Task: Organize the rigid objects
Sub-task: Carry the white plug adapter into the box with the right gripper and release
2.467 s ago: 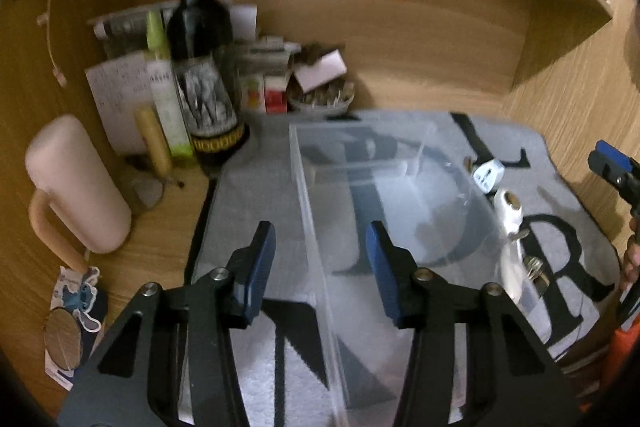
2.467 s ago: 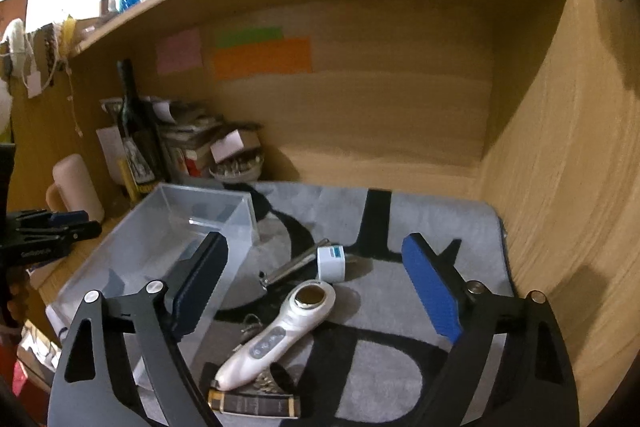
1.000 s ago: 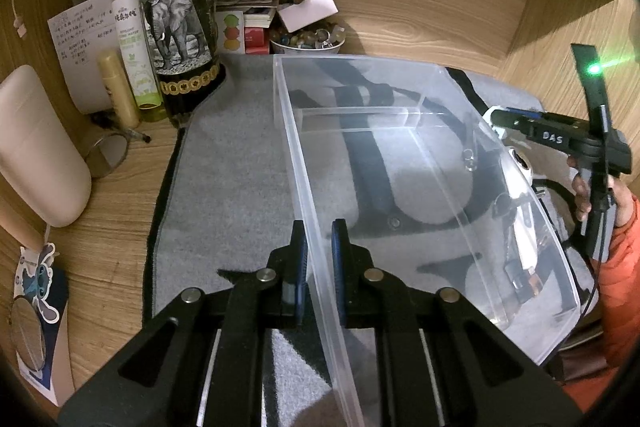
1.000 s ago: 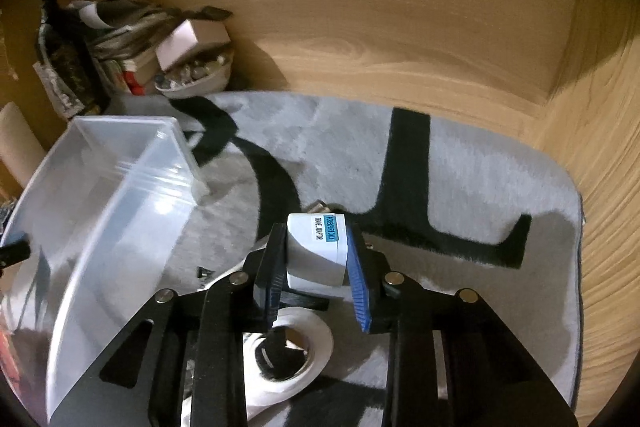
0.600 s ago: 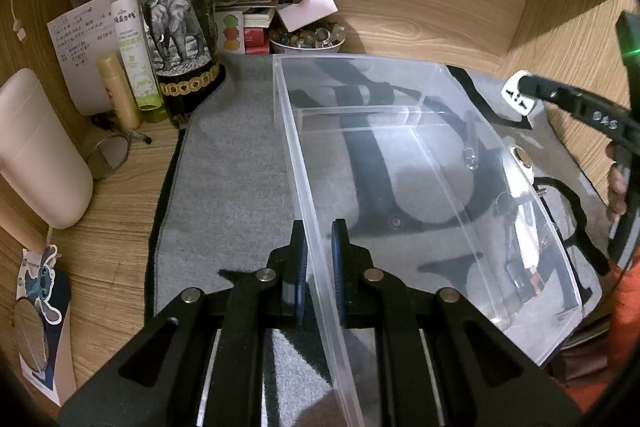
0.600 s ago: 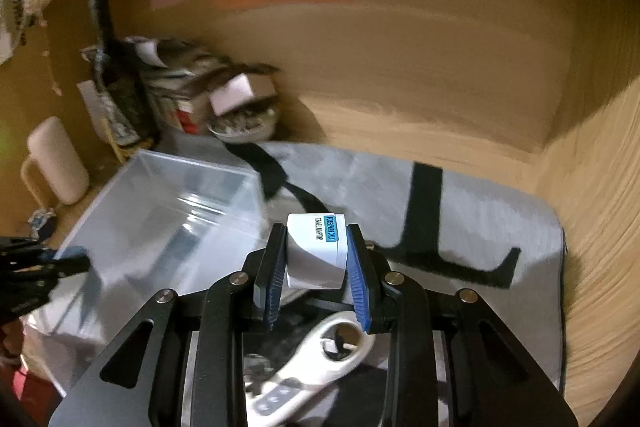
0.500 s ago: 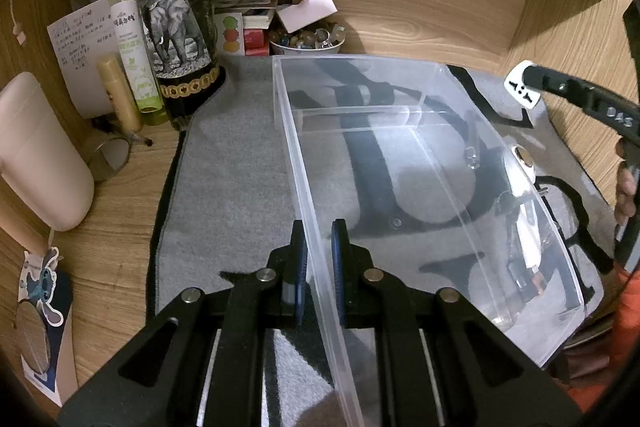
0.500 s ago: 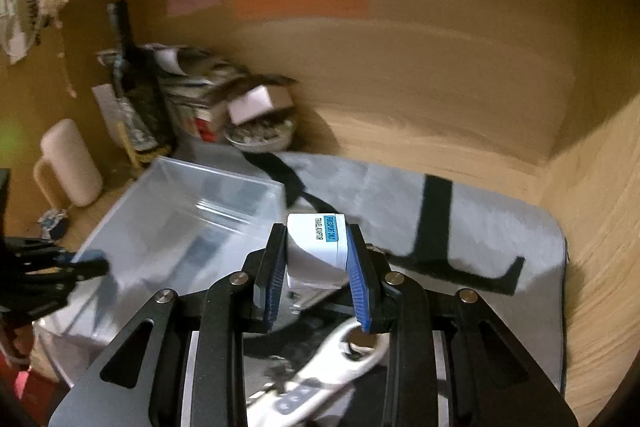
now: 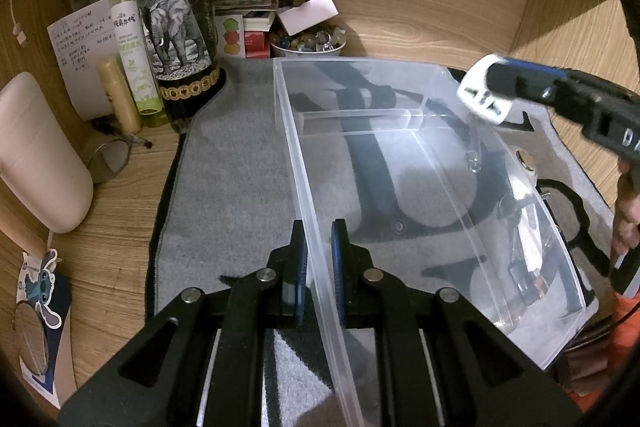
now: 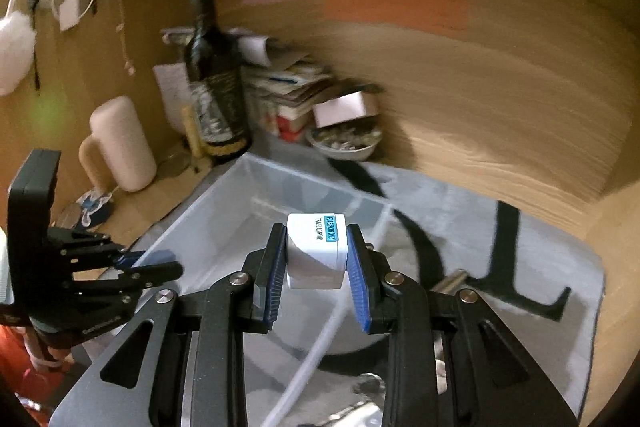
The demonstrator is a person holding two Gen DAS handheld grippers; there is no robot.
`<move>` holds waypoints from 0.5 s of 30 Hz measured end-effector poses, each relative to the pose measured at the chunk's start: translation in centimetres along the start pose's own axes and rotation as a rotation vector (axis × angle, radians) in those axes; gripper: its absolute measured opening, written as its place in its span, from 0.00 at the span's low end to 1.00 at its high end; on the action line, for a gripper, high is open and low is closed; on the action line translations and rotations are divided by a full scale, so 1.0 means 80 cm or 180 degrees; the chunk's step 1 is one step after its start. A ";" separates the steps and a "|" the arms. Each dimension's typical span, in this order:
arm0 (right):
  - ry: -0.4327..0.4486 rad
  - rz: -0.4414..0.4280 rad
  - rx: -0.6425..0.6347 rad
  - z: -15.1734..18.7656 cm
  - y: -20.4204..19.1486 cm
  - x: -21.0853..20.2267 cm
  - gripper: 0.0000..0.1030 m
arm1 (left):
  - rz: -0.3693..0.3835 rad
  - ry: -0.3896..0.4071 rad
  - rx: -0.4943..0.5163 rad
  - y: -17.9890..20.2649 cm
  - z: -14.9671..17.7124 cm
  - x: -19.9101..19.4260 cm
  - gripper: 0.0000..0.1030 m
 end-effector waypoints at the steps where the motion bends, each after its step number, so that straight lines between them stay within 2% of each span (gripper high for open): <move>1: -0.0045 -0.0038 -0.0046 -0.001 -0.006 0.007 0.26 | 0.0003 0.0001 -0.0001 0.000 0.000 0.000 0.11; 15: -0.0459 -0.0260 -0.0465 -0.006 -0.057 0.059 0.26 | 0.0017 0.0034 0.0029 0.000 0.001 -0.001 0.11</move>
Point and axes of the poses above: each gripper's, at about its wrist camera, not at the fingertips, and x roughly the way its jaws point, y to its right, z to its underside, the point moved 1 cm from there along x, roughly the way its jaws point, and after that the axes turned 11 degrees about -x, right-handed, at the moved point
